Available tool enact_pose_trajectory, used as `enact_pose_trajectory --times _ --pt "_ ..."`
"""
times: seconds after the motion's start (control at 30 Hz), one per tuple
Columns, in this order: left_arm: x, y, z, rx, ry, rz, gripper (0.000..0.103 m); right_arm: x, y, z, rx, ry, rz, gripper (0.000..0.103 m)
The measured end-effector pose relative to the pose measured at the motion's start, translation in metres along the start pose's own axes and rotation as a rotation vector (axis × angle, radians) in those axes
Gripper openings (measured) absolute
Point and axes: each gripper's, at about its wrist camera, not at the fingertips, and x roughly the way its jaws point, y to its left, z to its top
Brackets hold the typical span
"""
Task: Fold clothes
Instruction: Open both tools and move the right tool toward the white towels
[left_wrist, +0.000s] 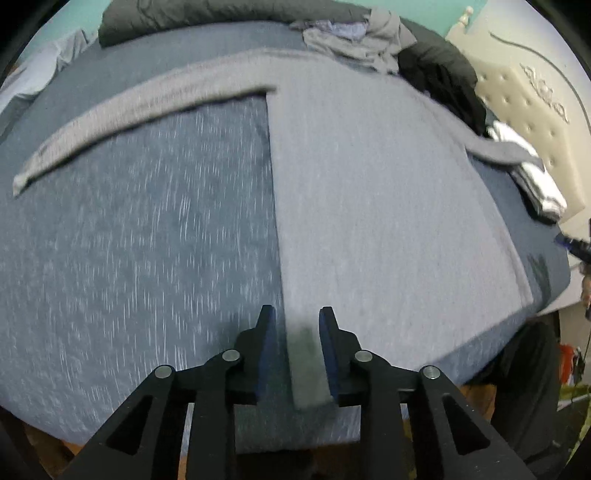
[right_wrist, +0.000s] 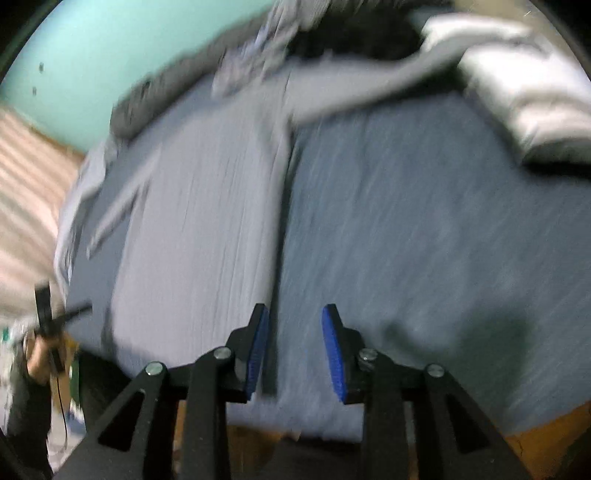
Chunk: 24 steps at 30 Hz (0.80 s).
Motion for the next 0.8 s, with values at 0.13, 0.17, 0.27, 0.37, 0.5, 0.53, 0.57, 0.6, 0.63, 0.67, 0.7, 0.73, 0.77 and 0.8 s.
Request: enact_pose_trajectory --times 0.13,0.17,0.27,0.37,0.5,0.53,0.57,0.6,0.63,0.67,0.7,0.73,0.77,0.8 --pt "0.011 -0.015 0.025 -0.011 -0.064 0.009 0.037 -0.042 -0.016 0.049 0.064 -0.189 -0.046 0.052" --pt "0.011 -0.016 0.028 -0.008 -0.078 0.011 0.038 -0.051 -0.024 0.062 0.092 -0.226 -0.051 0.052" --pt "0.013 -0.024 0.039 -0.005 -0.111 0.012 0.042 -0.080 -0.061 0.103 0.177 -0.317 -0.076 0.052" --pt "0.021 -0.031 0.048 -0.018 -0.133 0.006 0.060 -0.097 -0.097 0.135 0.252 -0.360 -0.110 0.053" --pt "0.026 -0.037 0.055 -0.051 -0.165 0.002 0.064 -0.101 -0.142 0.163 0.343 -0.390 -0.158 0.060" --pt "0.029 -0.038 0.056 -0.055 -0.169 0.012 0.065 -0.102 -0.153 0.170 0.359 -0.388 -0.166 0.060" --pt "0.031 -0.040 0.057 -0.058 -0.171 0.024 0.065 -0.097 -0.164 0.176 0.386 -0.380 -0.185 0.060" --pt "0.034 -0.042 0.057 -0.058 -0.174 0.035 0.065 -0.093 -0.175 0.183 0.410 -0.376 -0.199 0.060" --pt "0.038 -0.044 0.057 -0.053 -0.175 0.041 0.065 -0.091 -0.187 0.190 0.427 -0.378 -0.203 0.060" --pt "0.041 -0.046 0.056 -0.049 -0.174 0.045 0.065 -0.089 -0.198 0.195 0.449 -0.388 -0.199 0.060" --pt "0.044 -0.047 0.056 -0.047 -0.171 0.048 0.065 -0.085 -0.207 0.200 0.462 -0.394 -0.197 0.060" --pt "0.047 -0.048 0.056 -0.047 -0.166 0.050 0.065 -0.083 -0.214 0.204 0.474 -0.401 -0.199 0.061" --pt "0.050 -0.048 0.056 -0.050 -0.163 0.050 0.065 -0.081 -0.221 0.208 0.485 -0.409 -0.201 0.062" --pt "0.053 -0.048 0.057 -0.057 -0.163 0.052 0.065 -0.078 -0.227 0.210 0.500 -0.407 -0.205 0.063"
